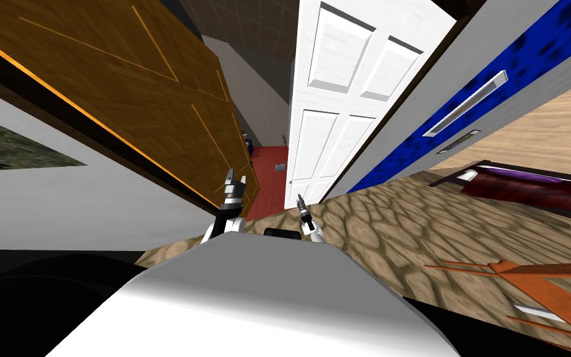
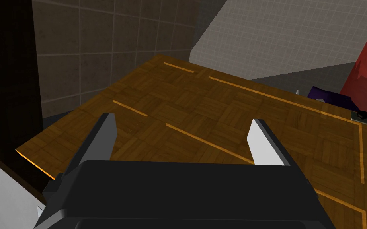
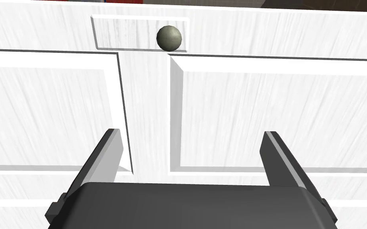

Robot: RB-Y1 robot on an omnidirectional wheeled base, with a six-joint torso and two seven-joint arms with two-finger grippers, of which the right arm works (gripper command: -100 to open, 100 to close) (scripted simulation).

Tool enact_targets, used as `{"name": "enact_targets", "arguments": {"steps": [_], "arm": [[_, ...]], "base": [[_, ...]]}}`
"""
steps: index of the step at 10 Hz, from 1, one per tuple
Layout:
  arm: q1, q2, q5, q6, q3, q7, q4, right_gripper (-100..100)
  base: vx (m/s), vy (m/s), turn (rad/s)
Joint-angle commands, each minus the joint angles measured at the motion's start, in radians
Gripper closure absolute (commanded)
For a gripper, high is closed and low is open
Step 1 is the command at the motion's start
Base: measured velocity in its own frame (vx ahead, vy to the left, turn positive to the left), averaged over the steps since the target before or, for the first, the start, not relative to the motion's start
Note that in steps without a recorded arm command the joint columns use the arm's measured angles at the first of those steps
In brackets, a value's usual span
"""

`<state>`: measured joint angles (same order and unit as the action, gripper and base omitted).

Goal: Push the door open

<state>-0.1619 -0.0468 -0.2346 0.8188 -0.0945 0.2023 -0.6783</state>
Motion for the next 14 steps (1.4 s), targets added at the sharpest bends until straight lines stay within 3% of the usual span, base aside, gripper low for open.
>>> {"name": "enact_targets", "arguments": {"steps": [1, 5, 10, 14], "arm": [[-0.015, 0.004, -0.005, 0.004, -0.005, 0.009, 0.032, -100], [-0.05, 0.013, -0.014, 0.023, -0.012, 0.025, 0.114, -100], [-0.052, -0.003, -0.006, 0.027, -0.003, 0.013, 0.118, -100], [-0.052, 0.0, 0.002, 0.028, 0.006, 0.003, 0.124, -100]], "base": [[0.078, -0.045, 0.038], [0.069, -0.041, 0.028], [0.135, 0.032, 0.021], [0.205, 0.069, 0.033]]}}
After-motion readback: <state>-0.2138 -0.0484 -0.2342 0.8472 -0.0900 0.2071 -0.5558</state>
